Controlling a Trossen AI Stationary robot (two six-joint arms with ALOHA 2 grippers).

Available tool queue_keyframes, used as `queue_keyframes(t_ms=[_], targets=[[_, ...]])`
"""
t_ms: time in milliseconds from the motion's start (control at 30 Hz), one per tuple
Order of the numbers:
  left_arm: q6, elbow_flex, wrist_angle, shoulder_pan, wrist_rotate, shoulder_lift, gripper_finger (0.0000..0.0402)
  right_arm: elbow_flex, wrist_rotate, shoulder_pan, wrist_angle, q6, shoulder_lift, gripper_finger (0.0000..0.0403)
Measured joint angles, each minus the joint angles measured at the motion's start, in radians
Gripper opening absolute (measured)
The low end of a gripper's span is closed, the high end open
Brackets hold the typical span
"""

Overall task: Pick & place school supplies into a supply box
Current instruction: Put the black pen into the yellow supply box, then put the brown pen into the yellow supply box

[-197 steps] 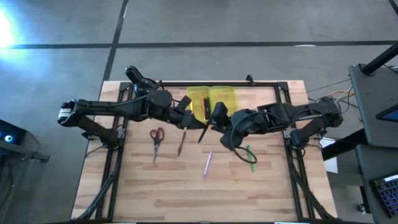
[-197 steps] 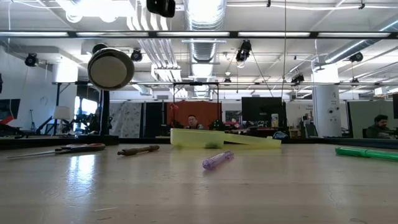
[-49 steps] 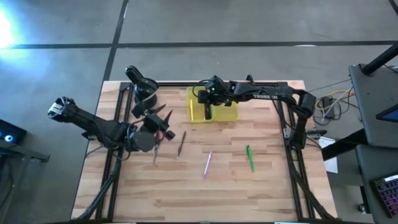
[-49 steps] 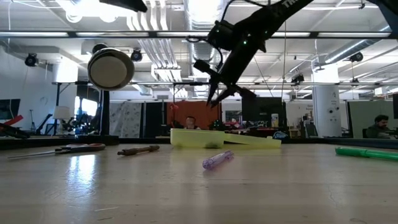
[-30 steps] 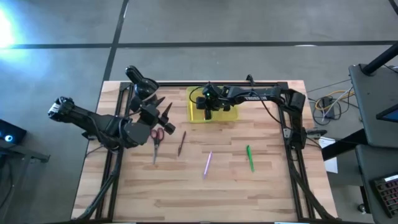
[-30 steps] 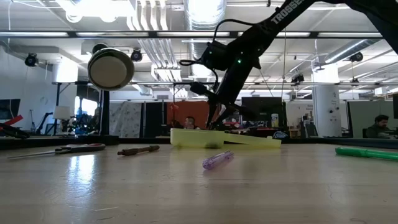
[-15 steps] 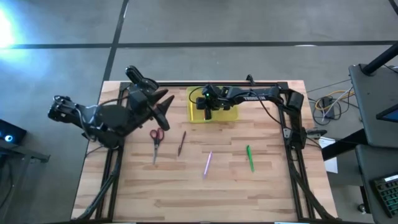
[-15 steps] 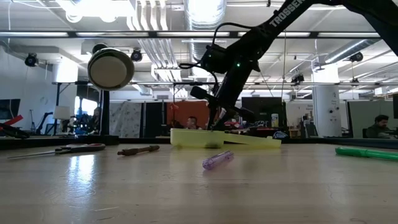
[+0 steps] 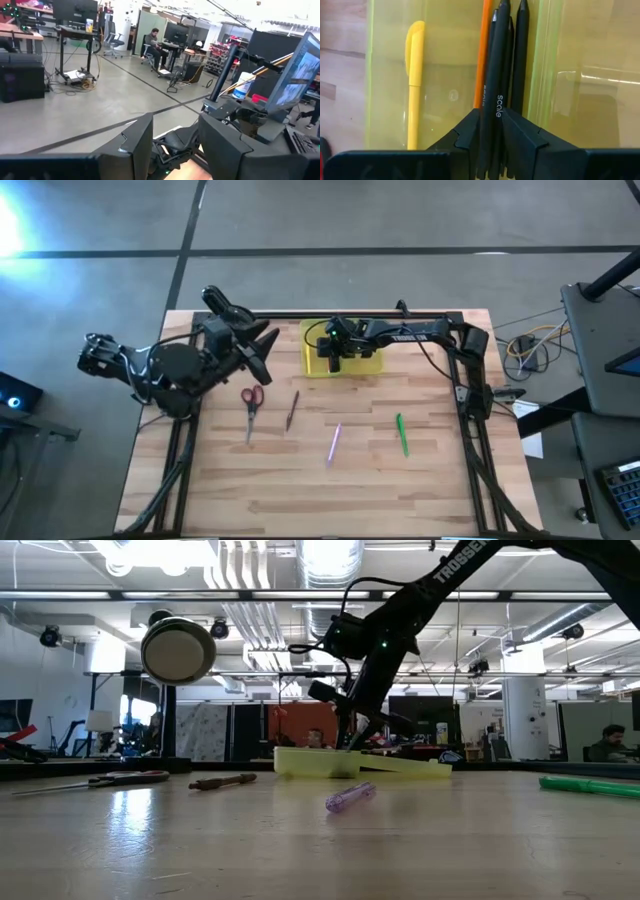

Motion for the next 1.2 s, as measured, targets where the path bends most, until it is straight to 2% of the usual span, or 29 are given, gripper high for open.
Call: queue_keyframes(t_ms=[133,367,500,633,967,1200], targets=[[-0.001,-0.001,-0.001,-0.001,0.024,0.007,0.0143,0.000,0.000,0.000,-0.022,0.001,-0.007,0.0081],[-0.002,-0.001,-0.027,-0.001,0.215,0.007,0.0143,-0.001,0.053,0.008,-0.051,-0.056,-0.118,0.0071],[-0.002,-0.001,-0.103,-0.001,0.282,0.008,0.0143,-0.002,0.091,0.035,-0.059,-0.108,-0.214,0.0068],[-0.027,-0.001,-0.182,0.000,0.285,0.008,0.0143,-0.002,0.147,0.076,-0.071,-0.164,-0.314,0.0072],[-0.328,-0.010,-0.457,0.000,0.245,0.017,0.0143,-0.008,0.185,0.176,-0.122,-0.367,-0.516,0.0074],[-0.416,-0.066,-0.482,-0.001,0.300,0.019,0.0142,-0.014,0.184,0.222,-0.211,-0.436,-0.602,0.0068]])
